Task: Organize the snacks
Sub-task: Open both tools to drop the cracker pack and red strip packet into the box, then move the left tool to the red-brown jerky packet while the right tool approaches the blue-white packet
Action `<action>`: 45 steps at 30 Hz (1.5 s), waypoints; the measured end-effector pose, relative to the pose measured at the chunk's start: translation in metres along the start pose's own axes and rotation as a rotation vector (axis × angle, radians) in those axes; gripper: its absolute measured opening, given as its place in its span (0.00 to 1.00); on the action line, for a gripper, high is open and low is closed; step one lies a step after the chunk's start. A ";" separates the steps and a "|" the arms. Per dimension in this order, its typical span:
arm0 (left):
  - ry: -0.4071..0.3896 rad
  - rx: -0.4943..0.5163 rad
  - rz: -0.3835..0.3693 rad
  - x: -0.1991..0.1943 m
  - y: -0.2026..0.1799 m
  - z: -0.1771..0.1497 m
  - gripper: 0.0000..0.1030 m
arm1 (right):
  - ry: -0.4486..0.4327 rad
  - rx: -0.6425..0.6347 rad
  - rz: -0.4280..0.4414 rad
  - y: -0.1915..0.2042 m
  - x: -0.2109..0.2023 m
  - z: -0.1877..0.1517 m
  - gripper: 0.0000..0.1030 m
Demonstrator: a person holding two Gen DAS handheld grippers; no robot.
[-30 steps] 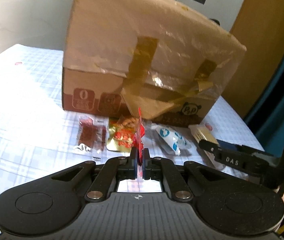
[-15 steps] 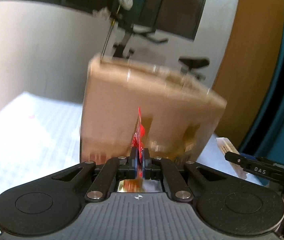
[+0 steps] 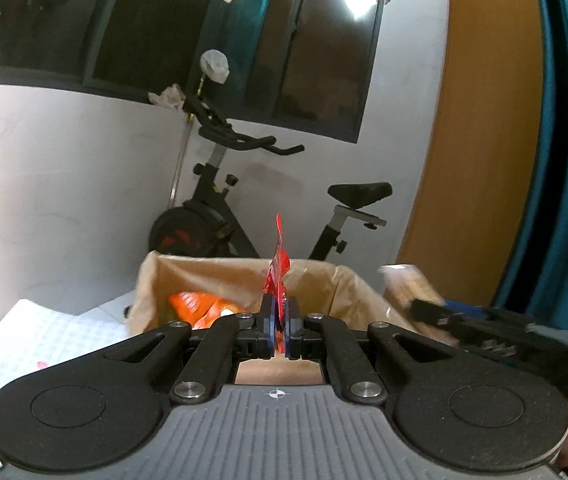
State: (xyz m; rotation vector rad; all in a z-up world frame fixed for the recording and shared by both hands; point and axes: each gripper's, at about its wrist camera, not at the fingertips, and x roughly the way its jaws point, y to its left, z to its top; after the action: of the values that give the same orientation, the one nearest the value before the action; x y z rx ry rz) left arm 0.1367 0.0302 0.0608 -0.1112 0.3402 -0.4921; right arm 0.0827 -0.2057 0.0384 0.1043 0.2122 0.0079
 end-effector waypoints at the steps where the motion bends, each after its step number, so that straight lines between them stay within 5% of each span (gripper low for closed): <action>1: -0.003 0.002 0.005 0.008 -0.002 0.004 0.05 | 0.004 -0.009 -0.007 0.003 0.013 0.006 0.49; 10: 0.088 0.036 0.016 0.076 -0.009 0.007 0.05 | 0.109 0.027 -0.104 -0.007 0.101 0.011 0.49; 19: 0.168 0.053 0.006 0.107 -0.002 -0.007 0.06 | 0.159 0.032 -0.110 -0.022 0.109 -0.011 0.50; 21: 0.181 0.060 0.021 0.112 0.002 -0.008 0.13 | 0.154 0.020 -0.108 -0.018 0.106 -0.012 0.52; 23: 0.188 0.058 0.035 0.116 0.006 -0.007 0.32 | 0.144 0.018 -0.118 -0.017 0.104 -0.012 0.54; 25: 0.171 0.054 0.048 0.108 0.009 -0.007 0.40 | 0.132 0.022 -0.121 -0.018 0.102 -0.011 0.57; 34: 0.115 0.157 0.067 0.058 0.017 -0.004 0.40 | 0.069 0.028 -0.092 -0.019 0.066 -0.013 0.58; 45: 0.101 0.079 0.138 -0.003 0.073 -0.032 0.40 | 0.025 0.061 -0.087 -0.041 0.006 -0.048 0.58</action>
State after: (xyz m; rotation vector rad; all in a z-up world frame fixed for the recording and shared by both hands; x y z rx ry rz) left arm 0.1558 0.0943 0.0184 0.0139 0.4233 -0.3747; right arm 0.0785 -0.2418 -0.0135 0.1558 0.2417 -0.0845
